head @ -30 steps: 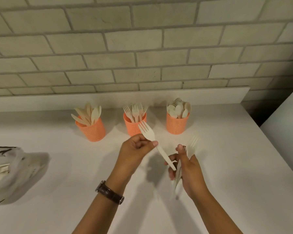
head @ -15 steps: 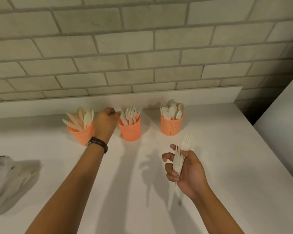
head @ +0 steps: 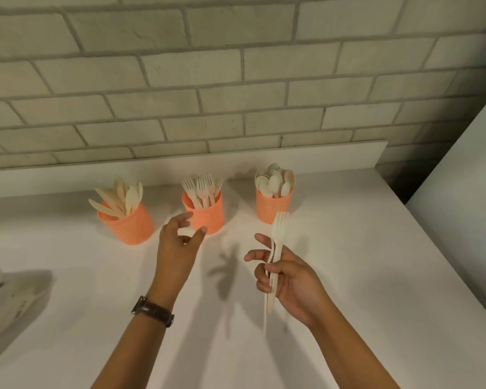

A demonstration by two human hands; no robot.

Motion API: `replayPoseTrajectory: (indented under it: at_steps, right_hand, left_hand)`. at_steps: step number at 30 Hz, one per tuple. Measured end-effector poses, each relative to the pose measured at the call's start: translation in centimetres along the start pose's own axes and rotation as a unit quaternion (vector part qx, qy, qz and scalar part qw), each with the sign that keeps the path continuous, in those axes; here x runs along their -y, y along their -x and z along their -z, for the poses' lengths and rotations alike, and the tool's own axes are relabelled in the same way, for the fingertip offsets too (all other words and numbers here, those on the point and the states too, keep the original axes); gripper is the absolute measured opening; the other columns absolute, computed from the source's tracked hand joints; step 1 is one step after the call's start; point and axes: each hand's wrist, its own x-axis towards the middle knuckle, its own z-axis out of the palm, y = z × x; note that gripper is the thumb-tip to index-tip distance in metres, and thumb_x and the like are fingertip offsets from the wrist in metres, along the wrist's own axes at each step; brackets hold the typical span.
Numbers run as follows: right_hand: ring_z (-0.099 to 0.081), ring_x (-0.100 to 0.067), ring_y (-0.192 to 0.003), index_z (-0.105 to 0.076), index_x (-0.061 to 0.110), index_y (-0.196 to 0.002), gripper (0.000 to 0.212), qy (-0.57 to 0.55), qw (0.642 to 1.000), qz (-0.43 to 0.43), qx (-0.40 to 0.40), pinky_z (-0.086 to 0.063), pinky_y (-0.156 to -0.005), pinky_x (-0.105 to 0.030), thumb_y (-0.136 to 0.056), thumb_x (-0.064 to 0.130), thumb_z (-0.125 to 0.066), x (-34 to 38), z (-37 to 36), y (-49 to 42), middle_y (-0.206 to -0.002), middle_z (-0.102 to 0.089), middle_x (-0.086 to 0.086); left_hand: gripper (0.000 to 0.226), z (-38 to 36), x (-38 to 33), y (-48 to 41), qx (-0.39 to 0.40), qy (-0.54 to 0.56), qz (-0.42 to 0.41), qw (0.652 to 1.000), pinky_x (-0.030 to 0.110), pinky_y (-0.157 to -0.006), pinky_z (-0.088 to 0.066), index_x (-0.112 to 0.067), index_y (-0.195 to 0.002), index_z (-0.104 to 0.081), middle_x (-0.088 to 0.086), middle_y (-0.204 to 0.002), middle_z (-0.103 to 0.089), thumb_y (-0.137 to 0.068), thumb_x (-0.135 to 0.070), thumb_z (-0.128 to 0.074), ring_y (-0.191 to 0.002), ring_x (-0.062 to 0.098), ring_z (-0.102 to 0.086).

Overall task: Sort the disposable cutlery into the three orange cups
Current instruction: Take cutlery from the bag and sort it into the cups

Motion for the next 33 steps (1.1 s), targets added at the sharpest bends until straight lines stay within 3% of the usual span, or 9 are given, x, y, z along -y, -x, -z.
replayPoseTrajectory:
  at_steps: [7,13,15,17,20,24,27,29,33]
  right_hand:
    - [-0.048,-0.015,-0.051,-0.039,0.023,-0.116,0.034,0.359,0.932,0.009,-0.042,-0.044,-0.054,-0.028,-0.096,-0.003,-0.031,-0.7,-2.1,-1.3,-0.078,-0.054,-0.003]
    - [-0.056,-0.018,-0.085,-0.028,0.023,-0.142,0.057,0.73,0.674,0.108,-0.025,-0.044,-0.076,-0.028,-0.09,-0.001,-0.036,-1.8,-3.9,-2.2,-0.1,-0.055,0.0]
    - [-0.058,-0.022,-0.097,-0.026,0.022,-0.145,0.063,0.782,0.609,0.129,-0.038,-0.045,-0.081,-0.03,-0.088,-0.003,-0.038,-2.2,-4.6,-2.8,-0.117,-0.056,-0.003]
    - [-0.058,-0.025,-0.101,-0.028,0.02,-0.145,0.062,0.8,0.581,0.142,-0.05,-0.046,-0.084,-0.033,-0.089,-0.002,-0.041,-2.8,-5.2,-3.5,-0.124,-0.056,-0.005]
    - [-0.058,-0.024,-0.103,-0.037,0.019,-0.14,0.044,0.784,0.592,0.179,-0.057,-0.047,-0.085,-0.033,-0.097,0.017,-0.043,-3.6,-6.5,-4.1,-0.124,-0.057,-0.004]
    - [-0.056,-0.011,-0.1,-0.048,0.016,-0.126,0.029,0.647,0.737,0.179,-0.076,-0.039,-0.081,-0.02,-0.099,0.026,-0.04,-4.2,-8.6,-6.3,-0.111,-0.057,0.003]
    - [-0.053,0.0,-0.072,-0.047,0.011,-0.102,0.01,0.528,0.807,0.232,-0.126,-0.041,-0.07,-0.021,-0.101,0.014,-0.037,-3.2,-10.5,-9.4,-0.081,-0.053,0.003]
    - [-0.053,-0.007,-0.067,-0.046,0.008,-0.099,0.013,0.41,0.848,0.283,-0.184,-0.045,-0.07,-0.025,-0.102,0.015,-0.035,-1.7,-11.9,-11.8,-0.074,-0.05,-0.002]
    - [-0.052,-0.009,-0.068,-0.044,0.022,-0.098,0.013,0.277,0.842,0.37,-0.276,-0.044,-0.073,-0.03,-0.102,0.017,-0.032,-0.1,-13.8,-16.7,-0.076,-0.048,-0.001]
  left_hand:
    - [0.027,2.7,0.5,2.4,-0.013,0.046,0.036,0.998,0.018,-0.063,-0.041,-0.029,-0.113,-0.056,-0.01,-0.1,-0.057,-0.087,-0.025,-0.061,-0.073,0.013,-0.055]
    - [0.021,5.6,1.3,2.7,-0.038,0.088,0.042,0.994,0.023,-0.07,-0.044,-0.033,-0.106,-0.055,-0.008,-0.098,-0.059,-0.088,-0.024,-0.059,-0.078,0.019,-0.056]
    - [0.02,6.6,1.6,2.6,-0.044,0.097,0.042,0.993,0.027,-0.072,-0.045,-0.032,-0.106,-0.057,-0.011,-0.095,-0.058,-0.088,-0.024,-0.059,-0.078,0.02,-0.056]
    - [0.021,7.9,2.1,2.3,-0.05,0.094,0.041,0.994,0.03,-0.073,-0.046,-0.029,-0.108,-0.058,-0.012,-0.095,-0.058,-0.089,-0.025,-0.059,-0.079,0.022,-0.058]
    - [0.022,10.2,2.7,1.4,-0.057,0.093,0.037,0.993,0.034,-0.075,-0.047,-0.027,-0.111,-0.057,-0.009,-0.096,-0.059,-0.089,-0.024,-0.058,-0.079,0.023,-0.057]
    - [0.022,13.2,3.4,-0.3,-0.051,0.095,0.028,0.994,0.038,-0.077,-0.048,-0.027,-0.11,-0.057,-0.004,-0.1,-0.061,-0.089,-0.022,-0.057,-0.074,0.019,-0.055]
    - [0.021,15.3,4.3,-1.6,-0.036,0.1,0.023,0.994,0.036,-0.078,-0.048,-0.031,-0.108,-0.057,-0.005,-0.096,-0.061,-0.089,-0.021,-0.057,-0.067,0.009,-0.057]
    - [0.02,16.6,4.9,-2.4,-0.021,0.105,0.014,0.994,0.036,-0.078,-0.047,-0.035,-0.103,-0.057,-0.009,-0.092,-0.06,-0.089,-0.02,-0.056,-0.067,0.01,-0.057]
    - [0.025,19.0,6.0,-3.5,0.008,0.115,0.002,0.993,0.036,-0.076,-0.046,-0.043,-0.096,-0.056,-0.009,-0.091,-0.06,-0.089,-0.02,-0.057,-0.074,0.021,-0.056]
